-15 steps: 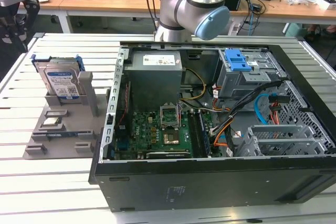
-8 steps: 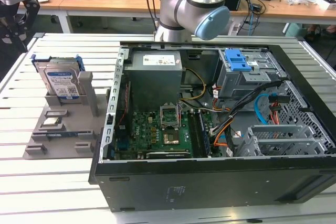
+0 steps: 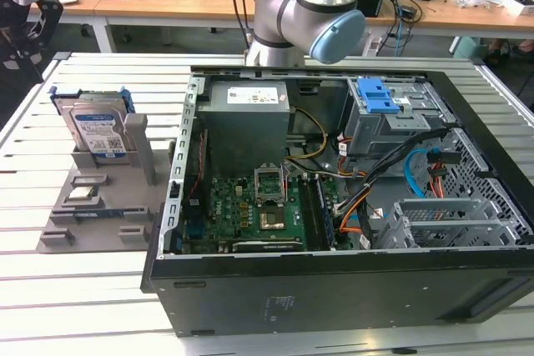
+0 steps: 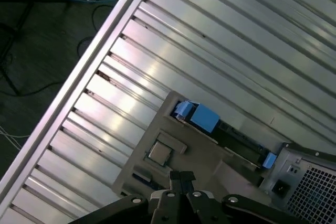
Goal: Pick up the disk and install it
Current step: 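Pick up the disk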
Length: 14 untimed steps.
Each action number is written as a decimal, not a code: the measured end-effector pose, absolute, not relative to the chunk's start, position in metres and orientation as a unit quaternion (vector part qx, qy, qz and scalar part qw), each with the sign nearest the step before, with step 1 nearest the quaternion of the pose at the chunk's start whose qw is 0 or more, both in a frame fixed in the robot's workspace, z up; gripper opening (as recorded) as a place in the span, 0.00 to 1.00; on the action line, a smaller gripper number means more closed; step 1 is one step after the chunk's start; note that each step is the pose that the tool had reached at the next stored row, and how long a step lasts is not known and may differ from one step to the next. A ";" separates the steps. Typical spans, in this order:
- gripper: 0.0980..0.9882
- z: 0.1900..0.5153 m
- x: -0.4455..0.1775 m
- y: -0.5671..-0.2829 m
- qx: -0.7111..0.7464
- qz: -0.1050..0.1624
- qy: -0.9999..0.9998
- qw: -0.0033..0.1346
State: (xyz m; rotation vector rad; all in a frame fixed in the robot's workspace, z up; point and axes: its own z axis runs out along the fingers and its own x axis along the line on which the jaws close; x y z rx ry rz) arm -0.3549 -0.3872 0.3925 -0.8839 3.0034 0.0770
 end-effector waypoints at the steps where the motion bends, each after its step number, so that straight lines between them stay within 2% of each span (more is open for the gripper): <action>1: 0.01 0.393 -0.355 -0.387 -0.286 0.025 0.958 0.005; 14: 0.01 0.393 -0.355 -0.387 -0.347 0.025 0.938 0.003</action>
